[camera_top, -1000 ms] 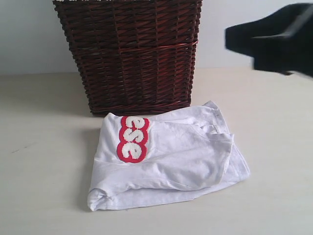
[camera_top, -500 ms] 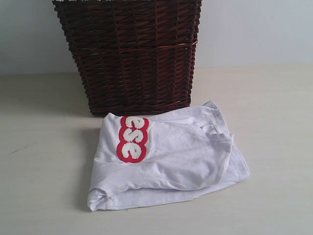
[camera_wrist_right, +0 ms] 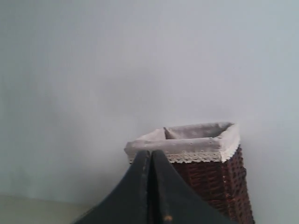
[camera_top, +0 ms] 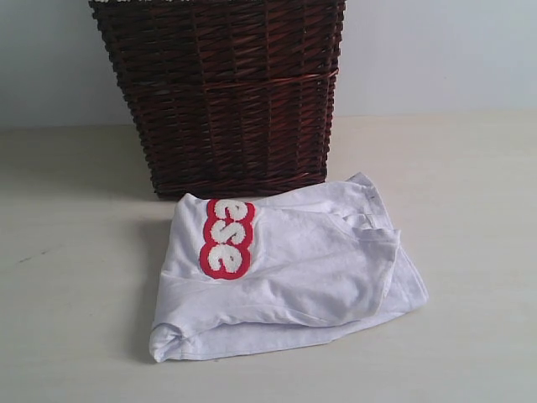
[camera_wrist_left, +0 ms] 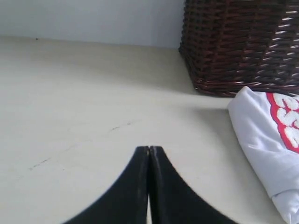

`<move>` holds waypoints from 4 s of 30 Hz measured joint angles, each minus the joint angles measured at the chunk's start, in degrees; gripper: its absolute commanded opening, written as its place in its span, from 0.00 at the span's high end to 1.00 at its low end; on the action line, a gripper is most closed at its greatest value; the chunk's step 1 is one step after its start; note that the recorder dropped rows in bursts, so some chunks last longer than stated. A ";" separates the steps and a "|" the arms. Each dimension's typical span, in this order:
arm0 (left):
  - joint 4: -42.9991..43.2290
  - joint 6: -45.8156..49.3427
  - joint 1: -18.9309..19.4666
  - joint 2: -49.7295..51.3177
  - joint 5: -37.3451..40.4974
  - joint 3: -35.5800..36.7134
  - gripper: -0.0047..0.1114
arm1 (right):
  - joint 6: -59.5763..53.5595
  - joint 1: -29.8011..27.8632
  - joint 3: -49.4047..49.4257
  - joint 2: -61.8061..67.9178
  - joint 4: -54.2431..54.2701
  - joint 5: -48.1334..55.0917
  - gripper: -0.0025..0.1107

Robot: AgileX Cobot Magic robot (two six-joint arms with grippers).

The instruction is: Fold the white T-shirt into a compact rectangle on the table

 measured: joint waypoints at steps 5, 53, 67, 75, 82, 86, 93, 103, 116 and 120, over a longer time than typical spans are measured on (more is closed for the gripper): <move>0.00 0.00 0.00 0.00 0.00 0.00 0.96 | -4.82 -13.53 0.92 0.00 5.28 0.00 0.98; 0.10 0.00 0.00 0.00 0.00 0.00 0.96 | -11.90 -25.80 1.16 0.00 0.51 8.49 0.98; 0.10 0.00 0.00 0.00 0.00 0.00 0.96 | -9.34 -25.80 22.84 0.15 -5.45 -13.80 0.98; 0.10 0.00 0.00 0.00 0.00 0.00 0.96 | -9.09 -25.80 37.06 0.23 -13.88 -23.86 0.98; 0.10 0.00 0.00 0.00 0.00 0.00 0.96 | -6.62 -25.80 39.39 0.23 -13.59 -23.29 0.98; 0.10 0.00 0.00 0.00 0.00 0.00 0.96 | -8.47 -25.80 39.39 0.23 -12.82 -16.78 0.98; 0.10 0.00 0.00 0.00 0.00 0.00 0.96 | -8.61 -25.80 39.39 0.23 -12.82 -13.43 0.98; 0.10 0.00 0.00 0.00 0.00 0.00 0.96 | -8.61 -25.80 39.39 0.23 -12.08 -10.27 0.98; 0.10 0.00 0.00 0.00 0.00 0.00 0.96 | -8.61 -25.80 39.39 0.23 -12.08 -9.91 0.98; 0.10 0.00 0.00 0.00 0.00 0.00 0.96 | -8.61 -25.80 39.39 0.23 -12.08 -9.91 0.98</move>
